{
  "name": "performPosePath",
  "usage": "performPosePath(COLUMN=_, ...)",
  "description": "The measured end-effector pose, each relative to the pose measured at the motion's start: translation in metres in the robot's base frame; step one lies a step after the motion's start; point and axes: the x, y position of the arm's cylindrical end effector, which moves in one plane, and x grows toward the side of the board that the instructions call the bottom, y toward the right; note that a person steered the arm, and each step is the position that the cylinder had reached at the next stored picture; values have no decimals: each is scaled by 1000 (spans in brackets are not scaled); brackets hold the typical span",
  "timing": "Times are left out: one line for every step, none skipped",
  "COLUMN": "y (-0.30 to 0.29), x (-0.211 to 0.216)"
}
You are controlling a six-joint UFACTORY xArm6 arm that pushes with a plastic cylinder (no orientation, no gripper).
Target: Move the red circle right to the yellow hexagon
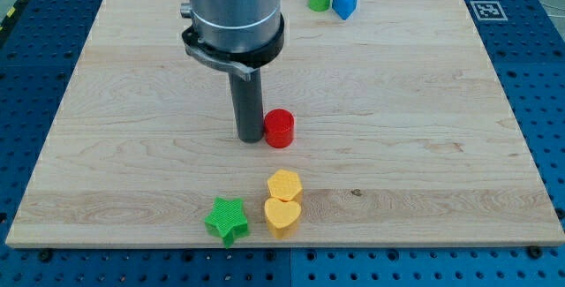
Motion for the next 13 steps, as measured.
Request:
performPosePath(y=0, x=-21)
performPosePath(y=1, x=-23)
performPosePath(y=7, x=-6)
performPosePath(y=22, x=25)
performPosePath(y=35, x=46)
performPosePath(y=36, x=48)
performPosePath(y=36, x=36)
performPosePath(y=35, x=5)
performPosePath(y=35, x=-23)
performPosePath(y=35, x=-41)
performPosePath(y=42, x=-51)
performPosePath(y=66, x=-30)
performPosePath(y=84, x=1)
